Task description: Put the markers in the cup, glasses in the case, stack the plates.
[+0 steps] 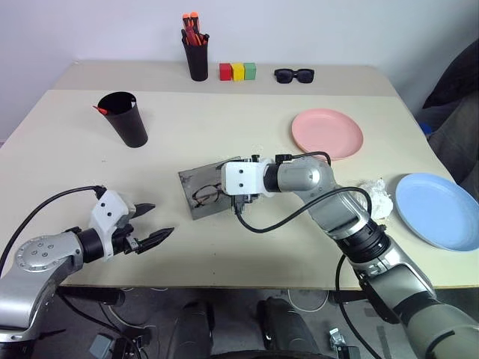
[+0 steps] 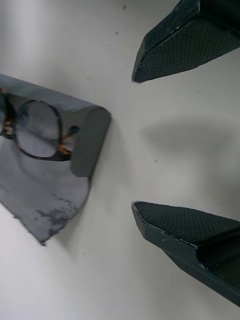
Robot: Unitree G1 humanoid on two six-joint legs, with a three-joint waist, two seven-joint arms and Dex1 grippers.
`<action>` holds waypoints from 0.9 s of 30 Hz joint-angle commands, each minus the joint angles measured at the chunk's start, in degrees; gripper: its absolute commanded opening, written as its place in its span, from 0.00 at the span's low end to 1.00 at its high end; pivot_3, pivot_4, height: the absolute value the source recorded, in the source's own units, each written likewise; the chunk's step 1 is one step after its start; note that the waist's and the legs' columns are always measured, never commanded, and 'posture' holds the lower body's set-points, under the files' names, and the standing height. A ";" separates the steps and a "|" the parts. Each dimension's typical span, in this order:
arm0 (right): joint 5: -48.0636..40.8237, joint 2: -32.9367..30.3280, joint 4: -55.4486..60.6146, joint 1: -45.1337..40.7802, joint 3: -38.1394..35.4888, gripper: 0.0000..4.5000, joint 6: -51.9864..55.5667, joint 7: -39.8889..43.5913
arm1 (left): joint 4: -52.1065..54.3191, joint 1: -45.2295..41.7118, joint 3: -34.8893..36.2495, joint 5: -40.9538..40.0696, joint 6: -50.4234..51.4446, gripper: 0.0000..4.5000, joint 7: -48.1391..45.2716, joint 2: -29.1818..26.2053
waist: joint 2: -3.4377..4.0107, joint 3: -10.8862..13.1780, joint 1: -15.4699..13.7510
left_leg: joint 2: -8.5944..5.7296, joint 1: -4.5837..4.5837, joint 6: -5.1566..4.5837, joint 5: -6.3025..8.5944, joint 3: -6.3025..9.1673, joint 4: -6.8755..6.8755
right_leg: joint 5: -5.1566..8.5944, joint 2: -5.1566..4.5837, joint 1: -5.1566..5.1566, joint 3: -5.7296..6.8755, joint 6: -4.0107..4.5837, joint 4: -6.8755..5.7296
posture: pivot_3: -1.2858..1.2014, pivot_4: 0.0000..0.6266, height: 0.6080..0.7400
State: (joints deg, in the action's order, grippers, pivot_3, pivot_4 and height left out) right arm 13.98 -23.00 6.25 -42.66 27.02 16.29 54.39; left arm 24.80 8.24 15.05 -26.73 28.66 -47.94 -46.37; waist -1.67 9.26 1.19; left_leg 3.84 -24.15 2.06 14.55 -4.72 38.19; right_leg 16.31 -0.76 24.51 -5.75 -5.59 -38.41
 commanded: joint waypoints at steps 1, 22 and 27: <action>-1.13 -0.65 1.86 -0.08 -2.62 0.52 -0.80 -0.80 | 0.46 -1.15 1.46 -0.36 -0.07 0.87 0.43 -0.21 | 0.00 0.00 0.00 | 0.00 0.00 0.00 0.00 0.00 0.00 | 0.00 0.00 0.00 0.00 0.00 0.00 | 0.52 0.24 0.87; 8.58 0.42 -10.57 3.98 1.54 0.52 -8.72 -11.72 | -2.41 -1.24 2.34 2.77 -2.11 0.87 1.00 -1.11 | -0.01 0.00 0.08 | 0.00 -0.01 0.00 0.00 0.00 -0.02 | 0.01 0.00 0.02 -0.01 0.02 0.04 | 0.52 0.24 0.87; 7.99 0.83 -9.89 3.70 0.36 0.52 -9.34 -12.23 | -2.69 -1.62 1.81 2.95 -2.39 0.87 1.14 -0.91 | -0.01 0.00 0.06 | 0.00 -0.01 0.00 0.00 -0.01 -0.02 | 0.01 0.00 0.01 -0.01 0.02 0.04 | 0.52 0.24 0.87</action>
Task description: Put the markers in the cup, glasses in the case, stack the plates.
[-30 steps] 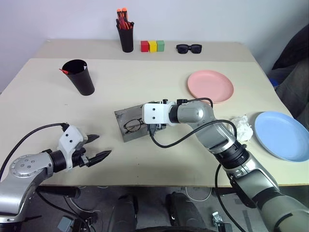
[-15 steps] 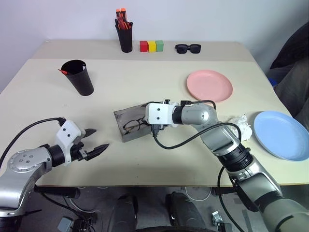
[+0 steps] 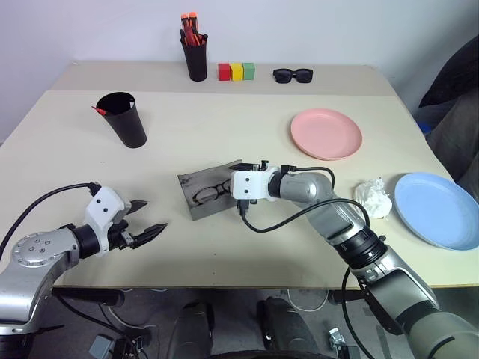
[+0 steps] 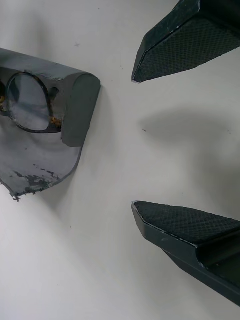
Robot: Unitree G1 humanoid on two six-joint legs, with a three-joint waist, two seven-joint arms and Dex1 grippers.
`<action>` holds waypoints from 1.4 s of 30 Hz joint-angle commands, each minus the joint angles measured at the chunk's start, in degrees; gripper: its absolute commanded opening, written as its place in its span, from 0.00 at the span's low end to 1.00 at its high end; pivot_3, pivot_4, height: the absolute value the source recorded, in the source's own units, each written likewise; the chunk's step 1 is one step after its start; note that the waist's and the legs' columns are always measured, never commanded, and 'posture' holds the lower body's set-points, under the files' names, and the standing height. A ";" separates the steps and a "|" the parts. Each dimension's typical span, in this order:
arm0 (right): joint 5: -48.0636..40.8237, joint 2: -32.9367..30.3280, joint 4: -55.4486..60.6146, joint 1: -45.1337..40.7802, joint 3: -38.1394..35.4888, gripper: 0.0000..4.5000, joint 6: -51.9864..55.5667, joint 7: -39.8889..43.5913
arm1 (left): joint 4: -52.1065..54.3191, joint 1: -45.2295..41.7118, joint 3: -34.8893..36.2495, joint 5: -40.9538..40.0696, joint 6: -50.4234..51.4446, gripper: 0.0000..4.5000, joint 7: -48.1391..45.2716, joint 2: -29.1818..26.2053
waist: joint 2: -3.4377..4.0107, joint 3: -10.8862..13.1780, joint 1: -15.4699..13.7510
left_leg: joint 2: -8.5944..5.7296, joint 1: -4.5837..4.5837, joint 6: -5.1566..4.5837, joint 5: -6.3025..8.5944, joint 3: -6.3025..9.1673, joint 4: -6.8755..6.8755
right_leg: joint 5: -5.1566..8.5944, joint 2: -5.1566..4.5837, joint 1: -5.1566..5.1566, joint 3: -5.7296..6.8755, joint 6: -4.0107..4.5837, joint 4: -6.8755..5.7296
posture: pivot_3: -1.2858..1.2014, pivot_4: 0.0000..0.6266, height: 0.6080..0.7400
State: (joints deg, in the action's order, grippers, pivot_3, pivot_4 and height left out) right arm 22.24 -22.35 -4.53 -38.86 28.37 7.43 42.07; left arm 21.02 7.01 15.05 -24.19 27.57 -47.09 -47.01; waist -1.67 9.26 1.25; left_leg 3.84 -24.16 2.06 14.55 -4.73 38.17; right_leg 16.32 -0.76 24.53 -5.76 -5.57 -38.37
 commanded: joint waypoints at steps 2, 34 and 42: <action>-0.97 -0.07 1.65 -0.32 -1.71 0.52 -0.75 0.47 | 0.99 -0.41 1.71 0.41 -1.44 0.87 0.30 -0.25 | 0.00 0.00 0.00 | 0.00 0.00 0.00 0.00 0.00 0.00 | 0.00 0.00 0.00 0.00 0.00 0.00 | 0.52 0.24 0.87; -38.21 -10.85 33.37 32.86 -30.59 0.54 19.29 5.80 | -58.81 -61.80 -25.12 17.07 -6.63 0.11 -4.30 17.32 | -0.07 0.02 -0.18 | -0.07 -0.19 -0.01 0.00 0.25 0.03 | -0.11 0.13 -0.07 0.10 -0.26 0.19 | 0.52 0.24 0.87; -38.73 -9.99 34.48 35.08 -30.36 0.54 20.05 0.48 | -52.35 -57.28 -27.65 17.23 -9.01 0.11 -17.34 15.73 | -0.07 0.02 -0.26 | -0.06 -0.22 -0.02 0.00 0.25 0.03 | -0.11 0.12 -0.07 0.09 -0.25 0.19 | 0.52 0.24 0.87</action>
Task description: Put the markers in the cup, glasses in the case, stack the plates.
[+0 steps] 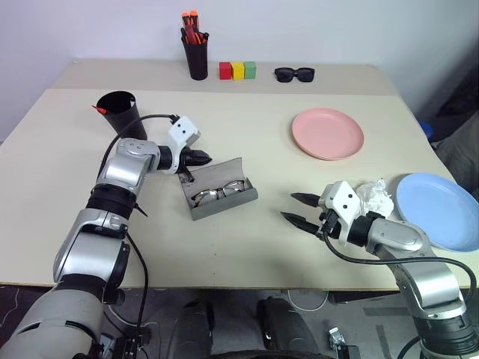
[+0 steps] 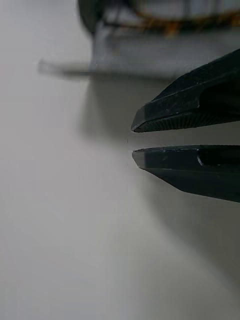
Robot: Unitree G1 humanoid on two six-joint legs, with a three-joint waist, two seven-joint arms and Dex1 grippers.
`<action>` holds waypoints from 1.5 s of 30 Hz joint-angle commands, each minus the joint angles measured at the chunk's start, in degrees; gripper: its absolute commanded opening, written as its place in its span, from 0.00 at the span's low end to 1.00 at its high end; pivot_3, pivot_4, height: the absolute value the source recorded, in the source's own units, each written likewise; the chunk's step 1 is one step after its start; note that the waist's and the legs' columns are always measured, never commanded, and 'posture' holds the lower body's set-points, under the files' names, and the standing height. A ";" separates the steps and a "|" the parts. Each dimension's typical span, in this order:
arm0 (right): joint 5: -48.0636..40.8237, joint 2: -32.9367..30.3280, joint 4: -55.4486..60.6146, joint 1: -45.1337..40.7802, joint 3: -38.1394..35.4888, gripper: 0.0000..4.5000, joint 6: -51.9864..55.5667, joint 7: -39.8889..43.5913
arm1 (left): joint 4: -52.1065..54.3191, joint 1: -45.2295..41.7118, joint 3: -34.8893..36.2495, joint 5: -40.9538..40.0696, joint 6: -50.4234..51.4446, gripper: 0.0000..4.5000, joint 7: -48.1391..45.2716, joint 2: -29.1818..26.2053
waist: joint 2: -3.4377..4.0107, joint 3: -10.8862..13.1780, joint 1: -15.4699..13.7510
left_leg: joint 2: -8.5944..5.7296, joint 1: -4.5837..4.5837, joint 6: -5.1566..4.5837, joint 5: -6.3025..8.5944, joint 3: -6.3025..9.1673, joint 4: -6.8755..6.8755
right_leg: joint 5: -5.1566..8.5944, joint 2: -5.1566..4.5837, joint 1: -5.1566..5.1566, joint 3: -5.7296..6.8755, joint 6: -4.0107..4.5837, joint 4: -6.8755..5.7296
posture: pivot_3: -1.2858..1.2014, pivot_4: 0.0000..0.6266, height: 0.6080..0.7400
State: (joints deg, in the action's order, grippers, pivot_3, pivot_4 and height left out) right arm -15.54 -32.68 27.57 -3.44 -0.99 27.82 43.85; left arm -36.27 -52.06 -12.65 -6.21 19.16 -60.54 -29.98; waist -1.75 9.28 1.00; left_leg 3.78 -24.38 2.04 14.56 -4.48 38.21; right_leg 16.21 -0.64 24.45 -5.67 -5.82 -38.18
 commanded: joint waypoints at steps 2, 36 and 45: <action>-0.82 0.55 1.64 -0.99 -0.35 0.54 -0.70 -1.95 | 10.26 4.74 0.41 -1.88 0.52 0.11 -6.16 -2.55 | 0.00 0.00 0.09 | 0.00 0.00 0.00 0.00 0.01 0.00 | 0.00 0.00 0.00 0.00 0.00 0.00 | 0.52 0.24 0.87; 30.07 1.67 -53.55 -35.07 14.22 0.54 -19.42 -22.24 | 57.13 35.27 14.87 -14.76 7.64 0.11 10.59 -3.26 | 0.07 -0.03 0.26 | 0.02 0.04 0.00 0.00 -0.08 0.02 | -0.01 -0.05 0.02 -0.08 0.00 -0.06 | 0.52 0.24 0.87; 34.38 3.29 -71.59 -42.63 15.94 0.24 -28.36 -26.53 | 64.89 40.73 13.61 -16.90 11.41 0.10 14.86 -2.96 | 0.08 -0.02 0.36 | 0.02 0.07 0.00 0.00 -0.07 0.02 | -0.01 -0.05 -0.01 -0.08 0.01 -0.07 | 0.52 0.24 0.87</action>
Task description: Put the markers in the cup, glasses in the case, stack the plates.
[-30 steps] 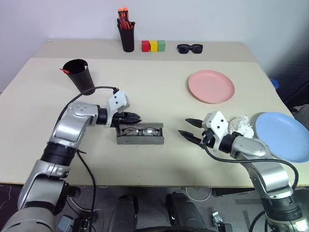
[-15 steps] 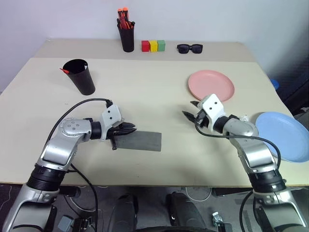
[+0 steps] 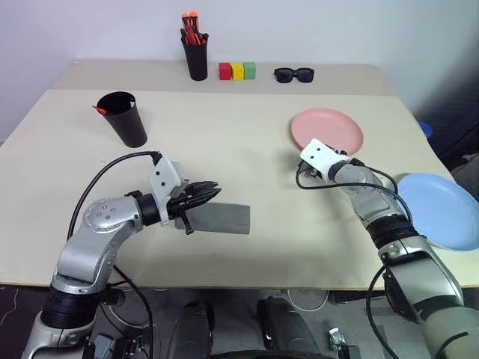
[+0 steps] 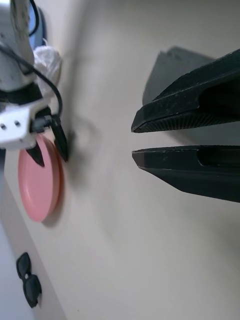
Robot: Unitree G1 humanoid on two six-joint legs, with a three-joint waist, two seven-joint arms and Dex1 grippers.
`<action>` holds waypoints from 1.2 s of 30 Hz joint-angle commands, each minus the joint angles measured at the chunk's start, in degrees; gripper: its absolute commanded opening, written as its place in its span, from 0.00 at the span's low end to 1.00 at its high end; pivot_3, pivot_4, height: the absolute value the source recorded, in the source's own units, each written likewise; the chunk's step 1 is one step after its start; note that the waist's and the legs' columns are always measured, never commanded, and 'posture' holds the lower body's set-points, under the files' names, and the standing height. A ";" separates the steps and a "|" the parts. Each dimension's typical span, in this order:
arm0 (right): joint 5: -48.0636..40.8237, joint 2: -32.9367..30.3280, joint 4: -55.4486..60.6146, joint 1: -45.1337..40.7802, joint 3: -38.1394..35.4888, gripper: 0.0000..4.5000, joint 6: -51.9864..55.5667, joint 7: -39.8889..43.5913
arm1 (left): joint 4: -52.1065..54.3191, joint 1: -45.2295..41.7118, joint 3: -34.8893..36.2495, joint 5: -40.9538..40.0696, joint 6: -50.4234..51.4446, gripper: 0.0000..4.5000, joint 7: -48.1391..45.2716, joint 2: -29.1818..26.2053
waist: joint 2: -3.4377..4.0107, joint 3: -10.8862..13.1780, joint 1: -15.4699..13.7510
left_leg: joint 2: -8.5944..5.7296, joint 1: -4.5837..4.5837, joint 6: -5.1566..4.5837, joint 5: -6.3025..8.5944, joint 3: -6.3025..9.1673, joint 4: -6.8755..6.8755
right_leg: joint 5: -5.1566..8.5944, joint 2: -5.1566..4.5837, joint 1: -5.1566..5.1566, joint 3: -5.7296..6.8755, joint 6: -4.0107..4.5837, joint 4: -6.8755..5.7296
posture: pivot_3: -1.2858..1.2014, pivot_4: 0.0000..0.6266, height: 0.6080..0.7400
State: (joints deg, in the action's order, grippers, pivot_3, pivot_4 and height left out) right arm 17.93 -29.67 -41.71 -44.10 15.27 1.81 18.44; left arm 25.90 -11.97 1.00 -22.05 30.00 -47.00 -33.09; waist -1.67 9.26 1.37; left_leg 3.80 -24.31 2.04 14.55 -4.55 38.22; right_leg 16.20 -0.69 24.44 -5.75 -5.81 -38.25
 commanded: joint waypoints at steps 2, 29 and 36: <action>1.44 0.30 -3.24 -2.58 -0.07 0.03 -3.88 -1.19 | 3.27 1.15 -0.29 -1.19 0.79 0.10 2.08 0.47 | 0.00 0.00 0.07 | 0.00 0.00 0.00 0.00 0.00 0.00 | 0.00 0.00 0.00 0.00 0.00 0.00 | 0.52 0.24 0.87; -12.15 -19.56 65.37 61.42 -49.35 0.01 19.42 22.86 | -20.16 -11.15 -15.28 3.76 -16.65 0.10 -11.68 6.77 | 0.26 -0.09 -0.18 | -0.08 0.35 -0.04 0.03 0.11 0.00 | 0.06 0.09 -0.36 -0.11 -0.04 0.10 | 0.52 0.24 0.87; -13.58 -18.64 63.01 65.27 -50.45 0.07 19.46 23.32 | -23.27 -11.00 -15.41 4.88 -20.13 0.10 -13.32 7.96 | 0.25 -0.08 -0.31 | -0.10 0.43 -0.05 0.03 0.07 -0.01 | 0.14 0.06 -0.44 -0.18 0.09 0.13 | 0.52 0.24 0.87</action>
State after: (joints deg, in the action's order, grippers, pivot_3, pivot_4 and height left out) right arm 5.26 -48.25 21.51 20.67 -32.38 21.20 41.54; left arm 0.99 -22.90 -14.77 -17.16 11.40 -59.89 -25.07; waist -1.42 9.17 1.06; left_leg 3.70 -23.88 1.99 14.58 -4.47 38.21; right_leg 16.34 -0.63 24.00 -5.93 -5.72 -38.11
